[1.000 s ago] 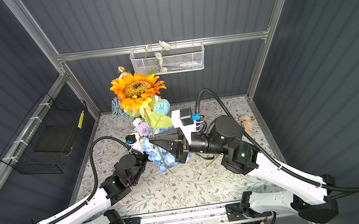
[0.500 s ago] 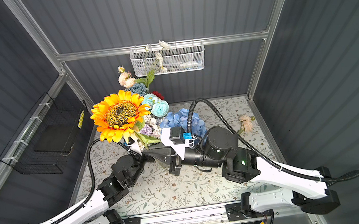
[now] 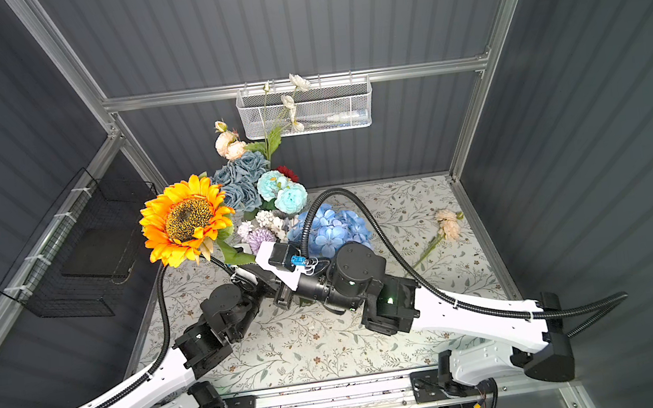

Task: Arrange the flowers into the vase
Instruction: 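Lower the sunflower stem into the clear vase with the right gripper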

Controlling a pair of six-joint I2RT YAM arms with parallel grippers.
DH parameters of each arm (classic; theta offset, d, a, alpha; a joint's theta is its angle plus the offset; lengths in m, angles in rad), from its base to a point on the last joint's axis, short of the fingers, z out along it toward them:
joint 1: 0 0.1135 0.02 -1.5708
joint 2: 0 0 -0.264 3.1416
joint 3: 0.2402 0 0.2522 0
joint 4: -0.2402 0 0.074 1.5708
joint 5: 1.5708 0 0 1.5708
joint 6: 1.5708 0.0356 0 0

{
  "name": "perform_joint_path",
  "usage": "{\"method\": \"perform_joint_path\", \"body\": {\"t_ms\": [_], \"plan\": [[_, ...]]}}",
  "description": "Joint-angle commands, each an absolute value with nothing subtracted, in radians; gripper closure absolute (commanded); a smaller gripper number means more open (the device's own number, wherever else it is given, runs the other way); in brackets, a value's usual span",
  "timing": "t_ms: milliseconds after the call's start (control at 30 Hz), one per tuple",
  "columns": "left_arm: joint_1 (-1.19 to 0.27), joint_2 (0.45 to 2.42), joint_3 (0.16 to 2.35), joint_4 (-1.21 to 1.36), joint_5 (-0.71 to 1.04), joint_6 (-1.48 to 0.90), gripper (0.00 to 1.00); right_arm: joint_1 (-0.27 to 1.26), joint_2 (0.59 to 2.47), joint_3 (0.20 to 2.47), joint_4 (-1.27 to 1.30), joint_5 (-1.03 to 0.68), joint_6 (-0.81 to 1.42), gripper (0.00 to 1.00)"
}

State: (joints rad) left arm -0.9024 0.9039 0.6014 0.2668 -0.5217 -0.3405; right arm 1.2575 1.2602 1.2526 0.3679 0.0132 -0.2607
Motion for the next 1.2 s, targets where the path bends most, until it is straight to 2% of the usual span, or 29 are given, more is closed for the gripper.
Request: {"method": "perform_joint_path", "body": {"t_ms": [0,300,500,867,1167], "plan": [[-0.898,0.917,0.637,0.278,-0.509,-0.302,0.01,1.262,1.274,1.249,0.504,0.067,-0.351,1.00],[-0.899,0.902,0.662,0.272,-0.522,-0.273,0.01,1.261,1.287,1.234,0.580,0.089,-0.424,1.00],[-0.897,0.895,0.683,0.270,-0.516,-0.211,0.00,1.256,1.302,1.156,0.693,0.167,-0.432,1.00],[-0.855,0.919,0.683,0.259,-0.466,-0.231,0.01,1.160,1.276,1.016,0.785,0.247,-0.216,1.00],[-0.793,0.939,0.689,0.261,-0.392,-0.271,0.01,1.124,1.261,0.967,0.709,0.331,-0.151,1.00]]}}
